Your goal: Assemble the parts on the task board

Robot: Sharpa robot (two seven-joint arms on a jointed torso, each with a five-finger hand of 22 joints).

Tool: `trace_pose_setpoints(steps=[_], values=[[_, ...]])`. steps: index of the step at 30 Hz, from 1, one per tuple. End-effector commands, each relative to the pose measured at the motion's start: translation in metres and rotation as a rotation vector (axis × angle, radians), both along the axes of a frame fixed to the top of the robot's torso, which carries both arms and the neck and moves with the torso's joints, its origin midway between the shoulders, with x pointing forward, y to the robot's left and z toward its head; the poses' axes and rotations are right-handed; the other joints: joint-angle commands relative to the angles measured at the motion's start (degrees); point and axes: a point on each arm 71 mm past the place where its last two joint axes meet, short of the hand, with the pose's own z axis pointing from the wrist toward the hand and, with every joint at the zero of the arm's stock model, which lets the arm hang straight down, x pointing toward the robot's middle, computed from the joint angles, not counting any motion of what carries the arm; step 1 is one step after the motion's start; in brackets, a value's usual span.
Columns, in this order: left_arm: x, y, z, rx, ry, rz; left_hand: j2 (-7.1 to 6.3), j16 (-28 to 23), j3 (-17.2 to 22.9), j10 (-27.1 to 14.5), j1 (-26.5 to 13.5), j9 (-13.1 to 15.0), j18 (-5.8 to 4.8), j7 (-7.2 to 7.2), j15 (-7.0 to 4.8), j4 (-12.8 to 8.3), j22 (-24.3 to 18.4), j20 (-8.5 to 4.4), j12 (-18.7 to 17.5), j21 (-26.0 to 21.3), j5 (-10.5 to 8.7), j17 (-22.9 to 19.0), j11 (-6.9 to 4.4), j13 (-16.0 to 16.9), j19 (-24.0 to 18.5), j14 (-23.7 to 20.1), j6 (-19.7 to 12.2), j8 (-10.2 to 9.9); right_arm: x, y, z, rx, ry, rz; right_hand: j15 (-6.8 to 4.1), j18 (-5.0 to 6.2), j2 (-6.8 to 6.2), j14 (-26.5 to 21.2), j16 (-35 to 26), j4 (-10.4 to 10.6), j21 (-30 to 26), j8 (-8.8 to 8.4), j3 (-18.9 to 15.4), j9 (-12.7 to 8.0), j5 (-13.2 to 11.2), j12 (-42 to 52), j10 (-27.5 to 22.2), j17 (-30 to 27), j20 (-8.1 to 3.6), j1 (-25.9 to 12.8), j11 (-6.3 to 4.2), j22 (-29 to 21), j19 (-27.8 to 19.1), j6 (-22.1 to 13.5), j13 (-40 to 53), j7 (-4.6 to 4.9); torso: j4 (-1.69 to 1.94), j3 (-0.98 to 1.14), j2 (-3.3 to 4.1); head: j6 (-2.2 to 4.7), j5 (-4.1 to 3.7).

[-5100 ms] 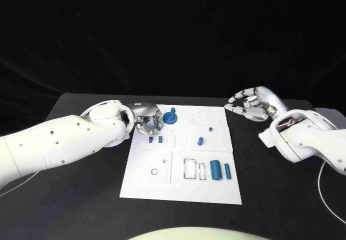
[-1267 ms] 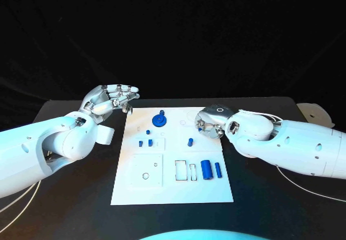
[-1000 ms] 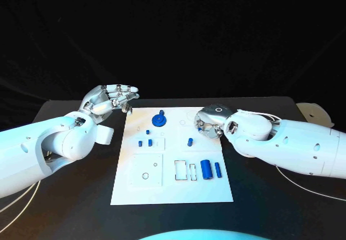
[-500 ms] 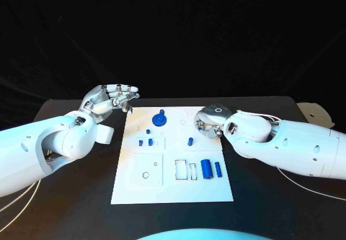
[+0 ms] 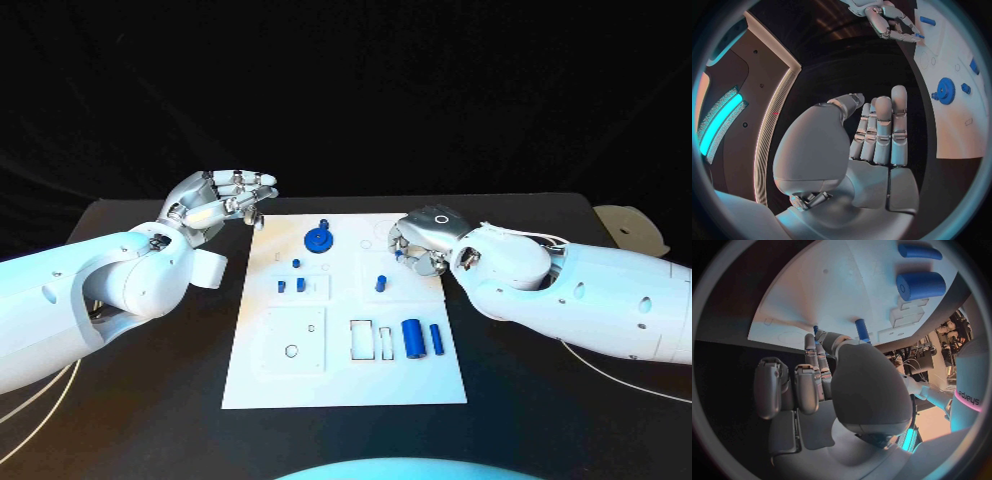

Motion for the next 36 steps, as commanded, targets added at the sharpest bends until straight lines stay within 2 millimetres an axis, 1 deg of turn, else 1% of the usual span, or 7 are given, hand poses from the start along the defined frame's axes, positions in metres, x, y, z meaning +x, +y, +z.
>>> trace_pose_setpoints(steps=[1,8,15,21,26,30,36], values=[[0.000,-0.001,0.000,-0.011,0.005,-0.018,0.63,-0.3,-0.3,-0.4,0.0,-0.1,0.35,0.07,-0.08,-0.2,-0.1,-0.11,0.2,-0.3,0.10,-0.1,0.07,0.1,-0.4,-0.4,-0.5,-0.2,-0.003,0.000,0.008,0.032,-0.054,0.008,-0.45,-0.61,0.37,3.4,0.2,-0.3,0.1,0.23,0.1,0.1,0.1,0.1,0.4,1.8,-0.40,-0.5,-0.13,8.8,1.1,0.4,0.0,0.11,0.00,-0.02,0.00,-0.06,0.12],[-0.001,0.000,0.000,-0.010,0.007,-0.018,0.65,-0.5,-0.3,-0.5,0.0,-0.1,0.35,0.13,-0.04,-0.2,-0.1,-0.07,0.4,-0.4,0.11,-0.2,0.12,0.1,-0.5,-0.5,-0.6,-0.2,-0.014,-0.003,0.017,0.067,-0.064,0.019,-0.44,-0.68,0.30,3.4,0.3,-0.4,0.5,0.27,0.1,0.2,0.1,0.0,0.5,1.8,-0.40,-0.8,-0.14,9.0,1.2,0.5,0.0,0.09,-0.10,-0.03,-0.03,-0.12,0.45],[0.000,-0.001,0.000,-0.010,0.007,-0.018,0.68,-0.6,-0.3,-0.6,0.0,-0.2,0.35,0.15,-0.01,-0.2,-0.2,-0.05,0.5,-0.5,0.11,-0.3,0.14,0.2,-0.6,-0.6,-0.6,-0.2,-0.035,0.013,0.027,0.140,-0.068,0.082,-0.45,-0.70,0.28,3.4,0.3,-0.5,0.6,0.29,0.2,0.2,0.0,0.0,0.5,1.8,-0.40,-0.9,-0.15,9.0,1.3,0.5,0.0,0.08,-0.01,0.05,-0.06,0.03,1.44],[0.003,-0.003,-0.001,-0.011,0.006,-0.021,0.70,-0.6,-0.3,-0.6,0.0,-0.2,0.35,0.16,0.00,-0.3,-0.2,-0.04,0.5,-0.6,0.11,-0.3,0.15,0.2,-0.6,-0.7,-0.6,-0.2,-0.052,0.038,0.030,0.196,-0.060,0.161,-0.45,-0.73,0.26,3.4,0.2,-0.5,0.7,0.30,0.2,0.2,0.0,0.0,0.5,1.8,-0.40,-1.0,-0.15,9.1,1.3,0.5,0.0,0.08,0.19,0.04,-0.20,0.12,3.02],[0.004,-0.006,-0.002,-0.012,0.006,-0.025,0.70,-0.6,-0.3,-0.6,0.0,-0.2,0.35,0.16,0.00,-0.3,-0.2,-0.04,0.5,-0.6,0.11,-0.3,0.15,0.2,-0.6,-0.7,-0.6,-0.2,-0.062,0.056,0.028,0.225,-0.042,0.211,-0.46,-0.76,0.26,3.4,0.2,-0.6,0.8,0.30,0.2,0.3,0.1,0.0,0.5,1.7,-0.40,-1.0,-0.16,9.2,1.4,0.5,0.0,0.08,0.10,-0.06,-0.14,-0.03,4.64],[0.005,-0.010,-0.002,-0.015,0.006,-0.030,0.70,-0.6,-0.3,-0.6,0.0,-0.2,0.35,0.16,0.00,-0.3,-0.2,-0.04,0.5,-0.6,0.11,-0.3,0.15,0.2,-0.6,-0.7,-0.6,-0.2,-0.069,0.073,0.018,0.245,-0.010,0.250,-0.46,-0.74,0.28,3.4,0.2,-0.6,0.8,0.29,0.3,0.3,0.1,0.0,0.5,1.7,-0.41,-1.0,-0.16,9.1,1.4,0.5,0.0,0.09,0.04,-0.07,-0.08,-0.24,5.93],[0.007,-0.015,-0.003,-0.019,0.007,-0.037,0.71,-0.7,-0.3,-0.7,-0.1,-0.2,0.36,0.17,0.02,-0.3,-0.3,-0.03,0.6,-0.7,0.11,-0.4,0.17,0.2,-0.6,-0.8,-0.6,-0.2,-0.076,0.092,-0.002,0.259,0.040,0.283,-0.46,-0.71,0.32,3.4,0.2,-0.7,0.6,0.27,0.4,0.3,0.1,-0.1,0.5,1.6,-0.41,-1.2,-0.13,9.1,1.3,0.4,0.0,0.12,0.01,-0.10,-0.07,-0.82,7.38]])
